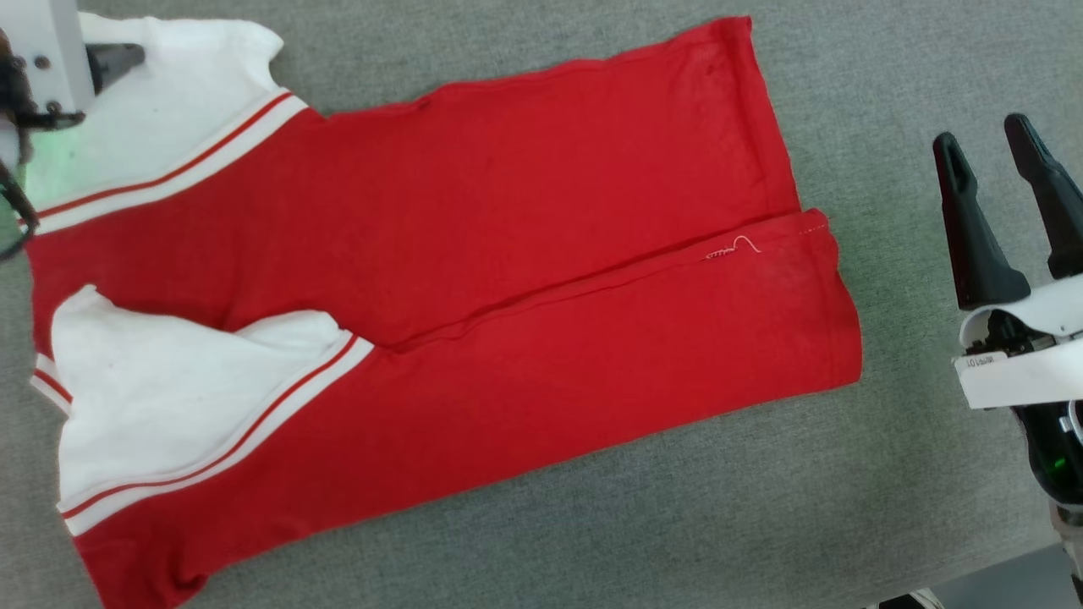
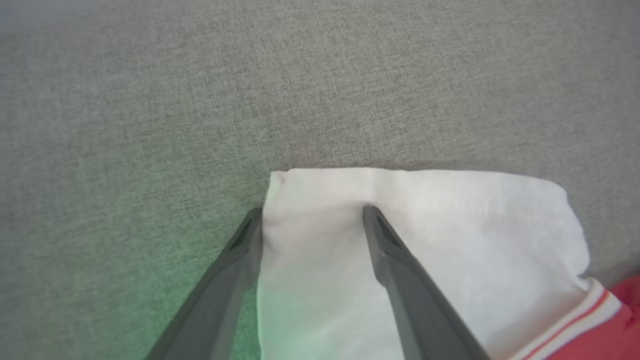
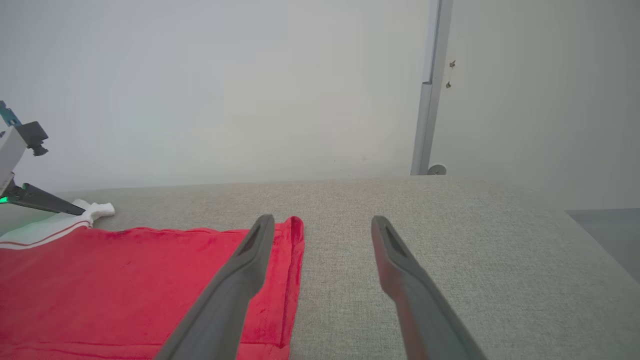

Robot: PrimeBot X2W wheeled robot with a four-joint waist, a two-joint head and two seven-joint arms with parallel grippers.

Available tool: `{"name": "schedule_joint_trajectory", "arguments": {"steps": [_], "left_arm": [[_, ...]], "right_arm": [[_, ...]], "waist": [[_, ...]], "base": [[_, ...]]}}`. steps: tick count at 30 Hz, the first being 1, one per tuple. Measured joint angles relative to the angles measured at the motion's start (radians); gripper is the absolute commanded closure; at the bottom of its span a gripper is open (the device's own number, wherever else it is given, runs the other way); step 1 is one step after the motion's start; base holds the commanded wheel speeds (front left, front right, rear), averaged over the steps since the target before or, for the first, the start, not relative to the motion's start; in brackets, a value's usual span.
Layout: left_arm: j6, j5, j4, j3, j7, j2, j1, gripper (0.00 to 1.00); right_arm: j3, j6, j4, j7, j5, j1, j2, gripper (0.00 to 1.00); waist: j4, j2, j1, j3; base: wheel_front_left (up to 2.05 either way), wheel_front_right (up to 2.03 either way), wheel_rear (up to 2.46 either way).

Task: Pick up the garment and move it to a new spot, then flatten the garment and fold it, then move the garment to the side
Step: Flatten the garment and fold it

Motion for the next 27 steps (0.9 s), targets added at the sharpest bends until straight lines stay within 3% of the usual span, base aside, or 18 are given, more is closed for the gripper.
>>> {"name": "schedule_joint_trajectory", "arguments": {"steps": [1,3,9,19,27], "left_arm": [[-0.011,-0.002,0.004,-0.001,0.017,-0.003,-0.005,0.52],[-0.025,-0.015,0.01,0.004,0.03,-0.008,-0.014,1.0],[-0.036,-0.024,0.026,0.006,0.024,-0.034,-0.022,1.0],[-0.071,-0.047,0.047,0.026,-0.028,-0.104,-0.039,1.0],[-0.103,-0.048,0.057,0.02,-0.072,-0.162,-0.058,1.0]], "right_arm": [[0.005,0.0,-0.001,0.002,0.002,-0.007,-0.003,0.0],[0.02,0.0,-0.004,0.012,0.006,-0.023,-0.016,0.0],[0.128,0.0,0.017,0.158,0.038,-0.157,-0.073,0.0],[0.312,0.0,0.342,0.662,0.168,-0.546,-0.102,0.0],[0.423,0.0,0.553,0.825,0.177,-0.731,-0.073,0.0]], "waist": [[-0.001,0.0,0.0,0.003],[0.0,0.0,0.0,0.009],[0.013,0.0,0.0,0.016],[0.076,0.0,0.0,0.036],[0.137,0.0,0.0,0.059]], "base": [[0.0,0.0,0.0],[0.0,0.0,0.0],[0.0,0.0,0.0],[0.0,0.0,0.0],[0.0,0.0,0.0]]}}
